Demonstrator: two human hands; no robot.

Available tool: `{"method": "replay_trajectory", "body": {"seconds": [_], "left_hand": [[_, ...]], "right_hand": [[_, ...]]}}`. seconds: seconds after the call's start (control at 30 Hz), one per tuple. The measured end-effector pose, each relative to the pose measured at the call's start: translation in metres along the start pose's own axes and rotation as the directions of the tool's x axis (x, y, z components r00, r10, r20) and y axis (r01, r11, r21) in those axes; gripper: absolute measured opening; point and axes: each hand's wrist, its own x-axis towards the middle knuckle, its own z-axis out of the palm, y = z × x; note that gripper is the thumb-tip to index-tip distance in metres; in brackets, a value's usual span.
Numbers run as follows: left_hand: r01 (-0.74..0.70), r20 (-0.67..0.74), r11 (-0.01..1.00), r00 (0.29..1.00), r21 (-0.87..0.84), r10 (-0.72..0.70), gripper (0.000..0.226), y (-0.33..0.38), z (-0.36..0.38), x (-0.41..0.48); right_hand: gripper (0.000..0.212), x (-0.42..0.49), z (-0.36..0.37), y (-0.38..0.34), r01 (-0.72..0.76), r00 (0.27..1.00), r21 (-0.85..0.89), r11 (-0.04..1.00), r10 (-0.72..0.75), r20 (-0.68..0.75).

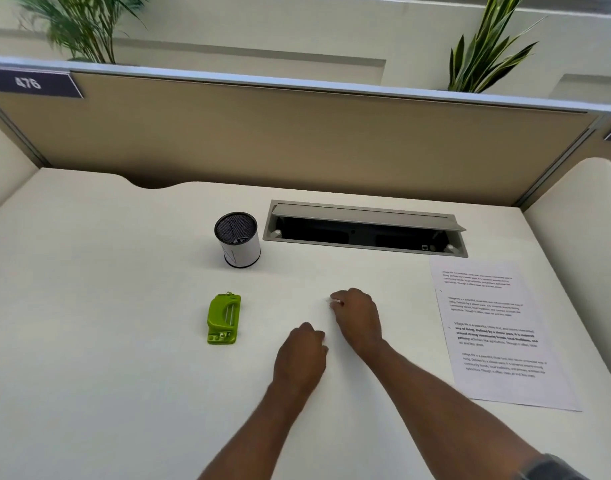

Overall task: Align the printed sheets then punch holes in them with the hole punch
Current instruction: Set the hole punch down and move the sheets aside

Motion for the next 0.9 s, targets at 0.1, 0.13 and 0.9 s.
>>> {"method": "replay_trajectory", "body": {"seconds": [0.1,0.13,0.9], "left_hand": [[-0.010,-0.010,1.000,1.000,0.012,0.010,0.025,-0.003,0.000,0.007],[-0.015,-0.014,1.000,1.000,0.014,0.015,0.025,-0.004,0.000,0.008],[-0.060,-0.113,0.993,0.991,0.106,0.072,0.027,0.004,0.004,0.013]], "right_hand": [[0.026,0.008,0.003,0.000,0.012,1.000,0.009,1.000,-0.012,0.010],[0.024,0.009,0.003,0.000,0.018,1.000,0.010,1.000,-0.018,0.008],[0.022,0.023,0.000,-0.011,0.293,0.956,-0.436,0.851,-0.265,0.125]]}}
